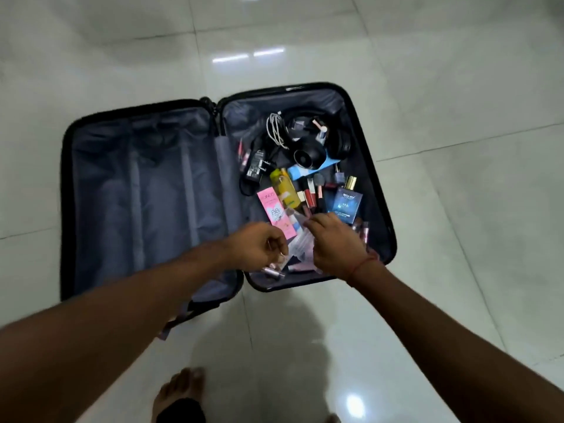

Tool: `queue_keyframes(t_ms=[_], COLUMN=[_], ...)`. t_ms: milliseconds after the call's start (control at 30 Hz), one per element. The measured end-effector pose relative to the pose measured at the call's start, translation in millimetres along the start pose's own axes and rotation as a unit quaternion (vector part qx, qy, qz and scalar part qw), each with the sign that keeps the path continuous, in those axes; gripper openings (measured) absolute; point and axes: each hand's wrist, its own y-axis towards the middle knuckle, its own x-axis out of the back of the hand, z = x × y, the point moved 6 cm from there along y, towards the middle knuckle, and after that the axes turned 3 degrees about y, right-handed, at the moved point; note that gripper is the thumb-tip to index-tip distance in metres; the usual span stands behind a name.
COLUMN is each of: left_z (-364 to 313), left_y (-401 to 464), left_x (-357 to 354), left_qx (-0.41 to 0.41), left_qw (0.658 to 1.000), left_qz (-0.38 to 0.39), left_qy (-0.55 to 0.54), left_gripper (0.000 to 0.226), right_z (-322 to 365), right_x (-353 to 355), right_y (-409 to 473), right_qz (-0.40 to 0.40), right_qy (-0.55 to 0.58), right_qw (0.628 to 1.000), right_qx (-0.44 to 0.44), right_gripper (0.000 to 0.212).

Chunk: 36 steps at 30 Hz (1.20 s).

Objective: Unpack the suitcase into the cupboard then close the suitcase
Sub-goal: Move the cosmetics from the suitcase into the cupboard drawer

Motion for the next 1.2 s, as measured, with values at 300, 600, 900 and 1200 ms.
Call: queue_keyframes(t_ms=[300, 600, 900, 1200], left_z=[33, 40, 42, 25], left_y=[34, 46, 47, 31], left_x=[-8, -32, -78, -101], left_qx=[-0.339, -0.209, -0.118, -0.199], left_qw=[0.891, 0.894, 0.983, 0.933], left_qz=[-0.242, -0.186, -0.110, -0.020], left_qy=[0.179, 0.351, 0.092, 0.301], left_gripper=[0.005, 0.014, 0.042, 0.043], right_z=[-6, -28, -38, -57], right_x=[-72, -50, 1, -72], right_y=[35, 22, -73, -118], right_qz=[0.029, -0.195, -0.329, -0.106], right_qy=[-0.250, -0.147, 0.053, 0.015], right_qw=[0.959, 0.964, 0.943, 0.981], right_qx=[0.133, 0.104, 0.006, -0.164], right_gripper=[0.039, 0.028, 0.028, 0.019])
